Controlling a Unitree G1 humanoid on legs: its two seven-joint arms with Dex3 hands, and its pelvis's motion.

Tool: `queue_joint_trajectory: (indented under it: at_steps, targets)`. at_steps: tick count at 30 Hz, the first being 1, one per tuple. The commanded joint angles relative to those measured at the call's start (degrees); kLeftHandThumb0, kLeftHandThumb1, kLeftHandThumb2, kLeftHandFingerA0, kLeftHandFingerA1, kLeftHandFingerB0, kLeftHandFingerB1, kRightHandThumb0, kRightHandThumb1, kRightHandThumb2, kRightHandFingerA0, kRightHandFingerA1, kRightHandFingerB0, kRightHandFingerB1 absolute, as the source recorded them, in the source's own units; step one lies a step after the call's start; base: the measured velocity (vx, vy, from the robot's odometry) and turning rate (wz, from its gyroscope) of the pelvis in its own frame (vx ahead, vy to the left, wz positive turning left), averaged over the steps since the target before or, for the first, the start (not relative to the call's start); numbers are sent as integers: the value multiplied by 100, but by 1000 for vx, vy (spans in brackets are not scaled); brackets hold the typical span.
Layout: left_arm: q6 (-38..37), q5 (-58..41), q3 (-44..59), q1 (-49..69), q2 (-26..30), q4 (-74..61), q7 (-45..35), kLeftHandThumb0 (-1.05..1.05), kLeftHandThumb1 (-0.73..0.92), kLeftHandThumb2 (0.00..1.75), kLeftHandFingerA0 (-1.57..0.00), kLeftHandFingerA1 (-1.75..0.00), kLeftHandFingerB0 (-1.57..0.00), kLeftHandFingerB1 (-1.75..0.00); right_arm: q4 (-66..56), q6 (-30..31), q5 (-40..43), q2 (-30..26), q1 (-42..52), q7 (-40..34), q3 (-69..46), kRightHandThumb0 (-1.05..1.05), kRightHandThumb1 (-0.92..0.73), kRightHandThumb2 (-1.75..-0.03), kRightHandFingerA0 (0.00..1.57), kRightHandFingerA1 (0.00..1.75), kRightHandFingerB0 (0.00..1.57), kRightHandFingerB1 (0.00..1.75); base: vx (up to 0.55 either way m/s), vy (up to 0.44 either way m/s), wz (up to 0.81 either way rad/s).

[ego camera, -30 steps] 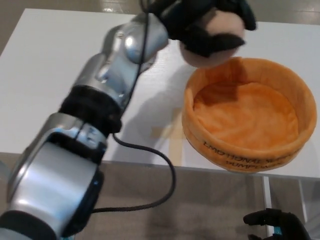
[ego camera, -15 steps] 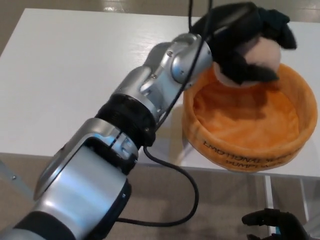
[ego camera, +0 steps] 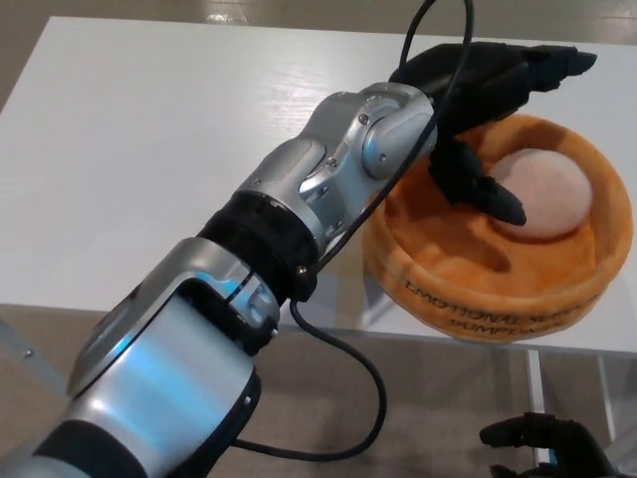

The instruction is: Use the left hand to pick up the pink round toy on the left and place it inside the orange plate on the desk.

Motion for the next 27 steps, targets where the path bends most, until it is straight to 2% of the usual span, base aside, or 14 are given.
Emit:
queue_joint_trajectory:
  at_steps: [1, 7, 9, 11, 12, 14, 17, 18, 21, 23, 24, 25, 26, 27]
  targets:
    - [146, 87, 23, -17, 83, -188, -104, -99, 46, 69, 0, 0, 0, -5, 45, 49, 20, 50, 20, 54, -13, -20, -47, -85, 76, 90, 66, 79, 0, 0, 0]
    - [-55, 8, 192, 14, 367, -775, -102, -97, 46, 67, 0, 0, 0, -13, 57, 41, 42, 70, 21, 78, -34, -23, -46, -86, 77, 91, 67, 80, 0, 0, 0]
    - [-46, 9, 205, 32, 387, -862, -110, -93, 59, 60, 0, 0, 0, 0, 57, 42, 45, 64, 22, 84, -39, -23, -45, -86, 77, 91, 67, 80, 0, 0, 0]
    - [-303, 129, 281, 141, 557, -1226, 327, -93, 50, 64, 0, 0, 0, -1, 53, 50, 41, 49, 21, 94, -38, -20, -47, -86, 72, 87, 64, 78, 0, 0, 0]
    - [-450, 153, 372, 218, 675, -1507, 531, -72, 41, 83, 0, 0, -1, -15, 53, 59, 31, 42, 18, 82, -32, -21, -46, -85, 75, 89, 65, 78, 0, 0, 0]
    - [-562, 102, 712, 504, 1063, -2627, 545, -71, 42, 80, 0, 0, -1, -17, 51, 73, 27, 27, 13, 97, -31, -21, -47, -86, 76, 90, 65, 78, 0, 0, 0]
    - [-529, -171, 1096, 864, 1384, -3752, 210, -65, 41, 77, 0, 0, -6, -20, 56, 80, 19, 3, 3, 94, -28, -21, -47, -85, 73, 88, 64, 78, 0, 0, 0]
    - [-611, -475, 1302, 1117, 1548, -4275, -6, -49, 34, 71, 0, -13, -10, -34, 58, 70, 22, -2, 5, 103, -31, -20, -47, -85, 75, 90, 65, 78, 0, 0, 0]
    - [-665, -1007, 1703, 1710, 1888, -5432, -416, -43, 43, 54, -1, -23, -13, -30, 51, 79, 20, -33, 1, 126, -29, -21, -47, -86, 75, 89, 65, 78, 0, 0, 0]
    - [-650, -1316, 1920, 2113, 2090, -6033, -611, -43, 34, 63, -7, -22, -13, -37, 46, 87, 28, -51, -11, 143, -37, -21, -47, -86, 76, 91, 65, 79, 0, 0, 0]
    - [-615, -1631, 2107, 2453, 2247, -6533, -788, -24, 28, 82, -1, -51, 0, -46, 45, 89, 25, -84, -18, 147, -38, -21, -47, -86, 76, 90, 65, 78, 0, 0, 0]
    - [-594, -1686, 2138, 2511, 2269, -6622, -821, -24, 28, 82, -1, -51, 0, -46, 45, 89, 23, -91, -19, 146, -38, -21, -47, -86, 76, 90, 65, 78, 0, 0, 0]
    - [-446, -2278, 2333, 2839, 2423, -7025, -1081, -36, 36, 57, -9, -33, -20, -34, 47, 86, -2, -112, -28, 132, -18, -22, -46, -86, 75, 89, 64, 77, 0, 0, 0]
    - [-328, -2704, 2471, 3072, 2532, -7309, -1266, -36, 36, 57, -9, -33, -20, -34, 49, 83, -21, -125, -34, 122, -3, -22, -46, -86, 75, 89, 64, 77, 0, 0, 0]
